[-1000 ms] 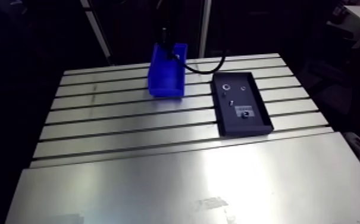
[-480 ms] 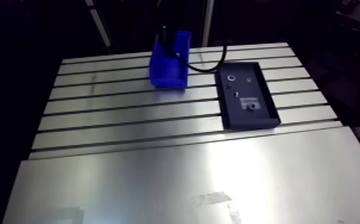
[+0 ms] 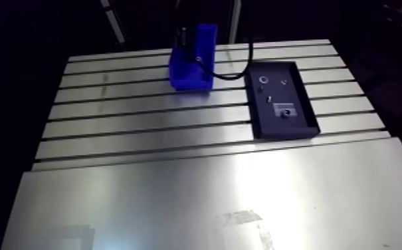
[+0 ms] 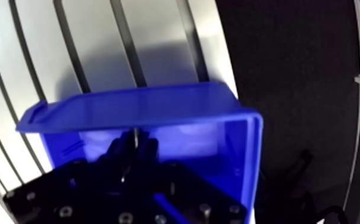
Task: Pick up the M10 bolt from the tray and put it into the blue bin.
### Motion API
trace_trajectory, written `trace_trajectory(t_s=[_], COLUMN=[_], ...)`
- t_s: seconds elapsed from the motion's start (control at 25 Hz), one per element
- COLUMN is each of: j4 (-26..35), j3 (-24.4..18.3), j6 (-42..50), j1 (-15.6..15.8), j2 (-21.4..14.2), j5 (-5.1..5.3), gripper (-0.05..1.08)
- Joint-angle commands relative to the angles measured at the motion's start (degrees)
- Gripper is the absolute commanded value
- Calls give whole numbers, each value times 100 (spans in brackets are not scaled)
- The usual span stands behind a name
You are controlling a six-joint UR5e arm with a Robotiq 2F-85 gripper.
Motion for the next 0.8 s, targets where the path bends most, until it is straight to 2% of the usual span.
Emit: trace_trajectory(t_s=[0.04,0.4,0.44,0.48,0.6,0.8], j4=[-23,-32,-50,-50,-50,-50], j3=[9,18,18,18,9,27], j6=[-1,-1,8,8,-1,-18], j1=[5,5,5,-4,-22,-48], j2=[78,87,87,87,87,26], j5=[-39,-39,-39,-39,-39,-48], gripper=[103,102,95,84,31,5])
